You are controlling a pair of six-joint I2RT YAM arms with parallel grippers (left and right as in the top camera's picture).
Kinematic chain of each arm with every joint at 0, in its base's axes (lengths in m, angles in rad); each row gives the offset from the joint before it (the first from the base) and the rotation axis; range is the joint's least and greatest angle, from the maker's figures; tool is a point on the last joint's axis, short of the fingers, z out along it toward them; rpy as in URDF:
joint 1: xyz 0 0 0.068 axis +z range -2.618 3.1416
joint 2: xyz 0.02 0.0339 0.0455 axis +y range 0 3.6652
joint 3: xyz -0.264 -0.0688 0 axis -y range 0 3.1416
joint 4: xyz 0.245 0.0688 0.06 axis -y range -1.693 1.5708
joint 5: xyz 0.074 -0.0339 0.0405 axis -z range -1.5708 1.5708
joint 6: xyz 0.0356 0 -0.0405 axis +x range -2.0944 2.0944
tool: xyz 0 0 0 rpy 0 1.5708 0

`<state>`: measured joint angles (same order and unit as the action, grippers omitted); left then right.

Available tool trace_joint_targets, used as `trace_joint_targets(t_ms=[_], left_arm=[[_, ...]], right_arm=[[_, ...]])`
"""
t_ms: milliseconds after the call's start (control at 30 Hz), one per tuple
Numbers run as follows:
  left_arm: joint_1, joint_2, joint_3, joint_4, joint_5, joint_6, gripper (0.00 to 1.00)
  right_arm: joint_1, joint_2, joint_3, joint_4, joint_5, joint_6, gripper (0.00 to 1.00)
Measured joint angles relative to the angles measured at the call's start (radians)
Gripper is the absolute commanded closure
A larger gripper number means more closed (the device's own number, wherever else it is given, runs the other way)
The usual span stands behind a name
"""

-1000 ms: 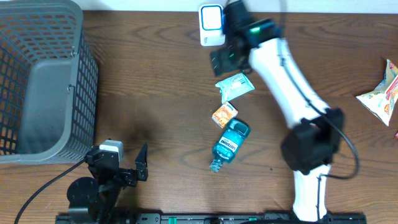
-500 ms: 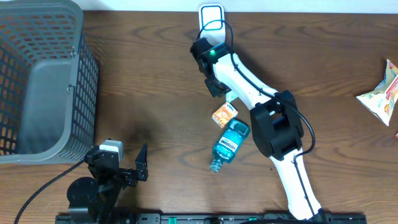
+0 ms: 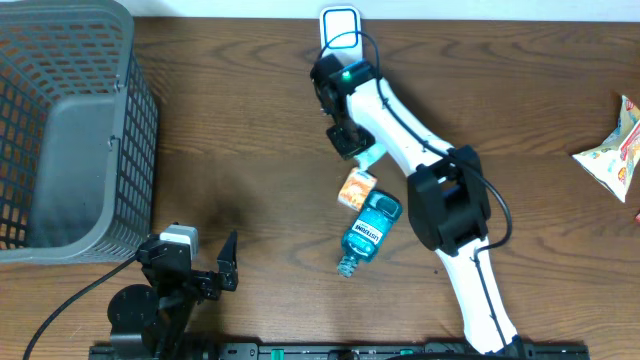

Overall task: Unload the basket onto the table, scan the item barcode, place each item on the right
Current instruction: 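Reach the right gripper to the light-blue Zappy wipes pack, then grasp the wipes pack with the right gripper and lift it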

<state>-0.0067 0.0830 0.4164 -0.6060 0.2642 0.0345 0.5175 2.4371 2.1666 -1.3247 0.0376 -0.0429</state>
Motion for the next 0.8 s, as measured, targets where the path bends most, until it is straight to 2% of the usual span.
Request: trace_joint_targets(t_ms=[267, 433, 600, 800], left_arm=[[0.000, 0.000, 0.000, 0.000, 0.000, 0.000, 0.03], [0.000, 0.000, 0.000, 0.000, 0.000, 0.000, 0.03], [0.000, 0.000, 0.000, 0.000, 0.000, 0.000, 0.03], [0.000, 0.000, 0.000, 0.000, 0.000, 0.000, 0.03]], right_arm=[[-0.134, -0.077, 0.037, -0.166, -0.631, -0.298, 0.99], [-0.265, -0.078, 0.036, -0.348, -0.972, -0.548, 0.99], [-0.305, -0.078, 0.035, -0.375, -1.189, -0.671, 0.99], [-0.289, -0.078, 0.035, -0.377, -1.331, -0.703, 0.99]])
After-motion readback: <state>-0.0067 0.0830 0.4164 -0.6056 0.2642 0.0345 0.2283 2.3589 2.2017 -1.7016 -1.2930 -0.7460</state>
